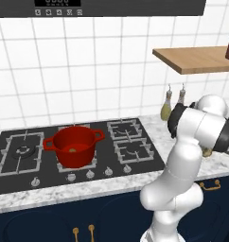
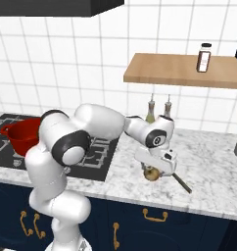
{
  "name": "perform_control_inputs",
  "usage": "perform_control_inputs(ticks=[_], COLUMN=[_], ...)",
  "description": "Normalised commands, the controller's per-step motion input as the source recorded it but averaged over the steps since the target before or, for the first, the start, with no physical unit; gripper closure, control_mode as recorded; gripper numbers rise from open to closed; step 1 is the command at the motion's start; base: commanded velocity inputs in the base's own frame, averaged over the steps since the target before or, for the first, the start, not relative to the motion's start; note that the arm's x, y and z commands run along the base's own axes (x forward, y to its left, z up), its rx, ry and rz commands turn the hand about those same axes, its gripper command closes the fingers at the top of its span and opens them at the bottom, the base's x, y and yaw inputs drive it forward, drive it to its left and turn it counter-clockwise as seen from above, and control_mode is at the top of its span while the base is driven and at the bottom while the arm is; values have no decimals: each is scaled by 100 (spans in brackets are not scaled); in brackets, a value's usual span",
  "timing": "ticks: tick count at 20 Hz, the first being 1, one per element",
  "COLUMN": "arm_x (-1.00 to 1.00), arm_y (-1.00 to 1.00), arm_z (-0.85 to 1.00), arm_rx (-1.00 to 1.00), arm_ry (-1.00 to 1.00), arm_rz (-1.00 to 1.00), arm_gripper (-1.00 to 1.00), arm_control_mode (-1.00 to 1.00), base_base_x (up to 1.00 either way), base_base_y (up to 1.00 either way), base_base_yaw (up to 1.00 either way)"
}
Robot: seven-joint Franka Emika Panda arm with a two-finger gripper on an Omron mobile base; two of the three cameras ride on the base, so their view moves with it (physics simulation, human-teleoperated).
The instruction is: Put the potato and onion in the pot. Retrieve the spatula and lightly stir the vegetables in the pot.
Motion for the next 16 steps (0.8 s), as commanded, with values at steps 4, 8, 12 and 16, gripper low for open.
perform_control_inputs(ticks=[4, 8, 12, 16], arm_x=[-62, -72, -49, -28], arm_y=[35, 74, 100, 100], arm_z=[100, 100, 95, 88], arm_rx=[1, 0, 0, -6], arm_ry=[-21, -21, -43, -34], arm_rz=[0, 3, 0, 0], arm_gripper=[100, 100, 100, 100], arm_control_mode=[-100, -100, -100, -100], base_base_x=[0, 0, 0, 0], base_base_y=[0, 0, 0, 0], base_base_yaw=[0, 0, 0, 0])
